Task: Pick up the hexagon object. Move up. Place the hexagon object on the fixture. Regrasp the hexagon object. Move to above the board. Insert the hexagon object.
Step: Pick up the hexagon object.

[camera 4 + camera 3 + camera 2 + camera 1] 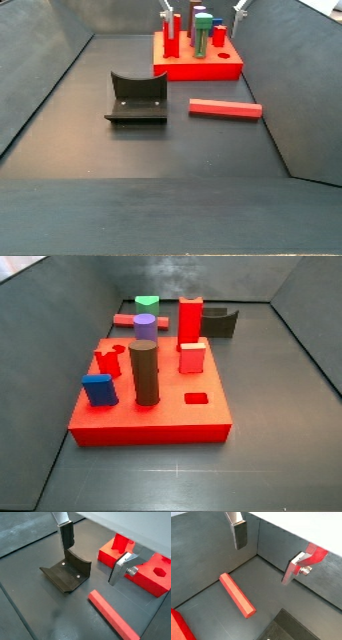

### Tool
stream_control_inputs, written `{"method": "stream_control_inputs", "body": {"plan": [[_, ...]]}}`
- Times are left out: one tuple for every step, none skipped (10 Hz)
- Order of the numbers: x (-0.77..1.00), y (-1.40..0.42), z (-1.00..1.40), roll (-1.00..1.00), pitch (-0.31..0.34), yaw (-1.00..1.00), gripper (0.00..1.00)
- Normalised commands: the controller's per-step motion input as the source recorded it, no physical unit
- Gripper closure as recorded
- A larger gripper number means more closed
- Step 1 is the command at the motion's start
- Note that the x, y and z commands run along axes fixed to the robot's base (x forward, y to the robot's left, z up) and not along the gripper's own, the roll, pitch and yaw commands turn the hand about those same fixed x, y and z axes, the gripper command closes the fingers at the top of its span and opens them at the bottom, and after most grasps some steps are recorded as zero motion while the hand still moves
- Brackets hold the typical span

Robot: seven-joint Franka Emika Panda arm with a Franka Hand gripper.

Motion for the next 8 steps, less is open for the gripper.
{"method": "stream_control_inputs", "body": {"plan": [[0.0,0.0,-0.51,0.0,-0.06,-1.0,0.0],[0.0,0.0,-0.59,0.0,-0.011,-1.0,0.0],[0.0,0.0,-0.61,0.0,-0.009,-1.0,0.0],[0.0,0.0,-0.61,0.0,-0.004,-1.0,0.0],[0.0,0.0,-0.62,0.0,-0.014,-1.0,0.0],[0.0,0.0,-0.63,0.0,-0.046,-1.0,0.0],[-0.05,-0.01,-0.66,-0.03,-0.157,-1.0,0.0],[-0.07,-0.03,-0.65,-0.04,-0.201,-1.0,0.0]]}}
